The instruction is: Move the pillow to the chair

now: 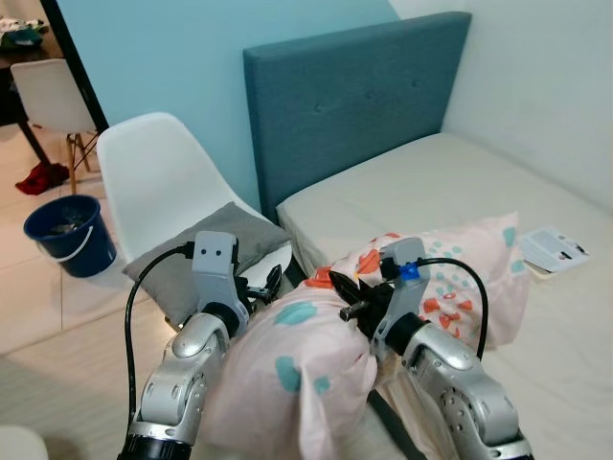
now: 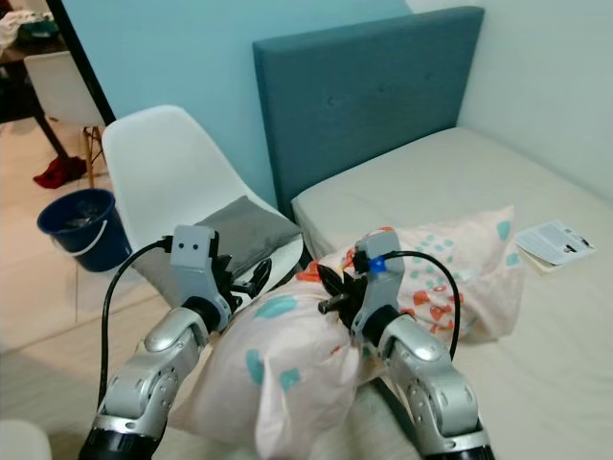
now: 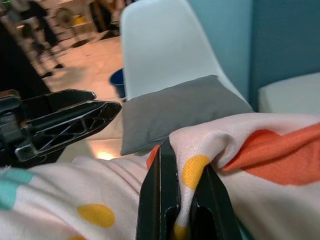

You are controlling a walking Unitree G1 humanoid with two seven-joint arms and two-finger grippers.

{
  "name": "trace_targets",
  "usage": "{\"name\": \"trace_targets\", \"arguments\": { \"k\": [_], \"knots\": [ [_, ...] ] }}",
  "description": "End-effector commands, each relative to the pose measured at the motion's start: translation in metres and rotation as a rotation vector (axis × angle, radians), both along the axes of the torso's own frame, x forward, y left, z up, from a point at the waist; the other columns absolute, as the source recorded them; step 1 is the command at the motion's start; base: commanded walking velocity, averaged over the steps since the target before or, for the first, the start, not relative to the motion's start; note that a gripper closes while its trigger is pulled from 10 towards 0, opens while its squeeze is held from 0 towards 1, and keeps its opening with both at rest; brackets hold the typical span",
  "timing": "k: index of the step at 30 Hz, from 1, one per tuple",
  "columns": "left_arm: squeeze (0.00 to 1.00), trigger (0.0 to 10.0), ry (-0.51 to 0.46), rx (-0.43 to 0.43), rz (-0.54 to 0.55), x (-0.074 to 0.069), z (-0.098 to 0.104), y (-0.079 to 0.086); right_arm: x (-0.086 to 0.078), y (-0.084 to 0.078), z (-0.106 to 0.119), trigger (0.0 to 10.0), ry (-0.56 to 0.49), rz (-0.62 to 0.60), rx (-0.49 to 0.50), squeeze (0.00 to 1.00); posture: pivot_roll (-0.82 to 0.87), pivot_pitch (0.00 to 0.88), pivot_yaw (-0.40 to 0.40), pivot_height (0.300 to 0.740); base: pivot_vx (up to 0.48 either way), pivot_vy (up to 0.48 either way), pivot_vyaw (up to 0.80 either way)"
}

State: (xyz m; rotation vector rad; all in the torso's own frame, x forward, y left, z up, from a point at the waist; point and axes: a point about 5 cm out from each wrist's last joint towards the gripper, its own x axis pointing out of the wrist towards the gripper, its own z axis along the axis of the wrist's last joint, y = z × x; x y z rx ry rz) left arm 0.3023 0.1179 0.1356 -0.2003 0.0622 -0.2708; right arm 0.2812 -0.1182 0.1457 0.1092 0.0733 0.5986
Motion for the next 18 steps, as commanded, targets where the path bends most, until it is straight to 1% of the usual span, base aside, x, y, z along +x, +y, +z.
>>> {"name": "trace_targets", "arguments": {
  "k": [1, 18],
  "knots": [
    [0.0, 10.0, 0.019, -0.006, 0.008, 0.0005, -0.0042, 0.0007, -0.0002, 0.0018, 0.0119, 10.0, -0.082, 0.019, 0.018, 0.0, -0.07, 0.0, 0.019, 0.74, 0.0, 0.0, 0.8],
    [0.0, 10.0, 0.023, -0.03, 0.013, 0.0021, -0.0069, 0.0031, -0.0007, 0.0038, 0.0114, 10.0, -0.11, 0.037, 0.016, 0.0, -0.08, 0.0, 0.019, 0.74, 0.0, 0.0, 0.8]
  ]
}}
